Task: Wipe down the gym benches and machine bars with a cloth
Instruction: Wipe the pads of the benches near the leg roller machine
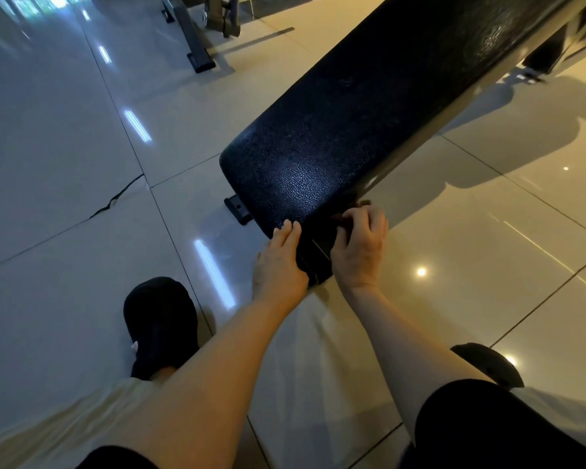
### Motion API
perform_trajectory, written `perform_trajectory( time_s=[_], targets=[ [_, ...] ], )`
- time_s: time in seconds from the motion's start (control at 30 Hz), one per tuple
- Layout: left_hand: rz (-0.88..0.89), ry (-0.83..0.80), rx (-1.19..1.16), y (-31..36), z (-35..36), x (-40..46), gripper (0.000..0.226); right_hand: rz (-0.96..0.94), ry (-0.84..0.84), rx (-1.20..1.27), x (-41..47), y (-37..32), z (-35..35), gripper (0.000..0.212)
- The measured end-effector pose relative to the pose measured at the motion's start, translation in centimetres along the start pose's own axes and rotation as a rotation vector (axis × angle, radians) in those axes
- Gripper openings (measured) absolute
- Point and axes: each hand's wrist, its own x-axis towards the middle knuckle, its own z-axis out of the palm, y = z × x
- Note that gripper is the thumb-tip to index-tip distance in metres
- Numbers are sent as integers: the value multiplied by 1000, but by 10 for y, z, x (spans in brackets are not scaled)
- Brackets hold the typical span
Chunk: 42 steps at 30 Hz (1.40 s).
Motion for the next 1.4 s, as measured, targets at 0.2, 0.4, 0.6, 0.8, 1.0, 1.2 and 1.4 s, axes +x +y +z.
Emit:
perform_trajectory(
  time_s=[0.2,0.4,0.6,0.8,1.0,1.2,1.4],
  targets=[
    [-11,23,10,-1,4,2,79,-101,-42,-27,13,0,10,29],
    [-12,22,7,-1,3,0,79,20,-34,-5,3,5,0,24],
    [-19,32,9,-2,7,1,80,-13,-56,-17,19,1,6,22],
    [3,47,-48,-2,6,-2,81,128,1,-42,13,11,-9,16],
    [15,79,-26,-4,11,0,79,4,102,-2,16,-10,6,15],
    [55,82,-65,-14,8,0,78,155,-224,-91,-15,8,6,19],
    [-26,183,-178,-42,3,-8,69,189,73,54,-23,-17,14,23]
  ],
)
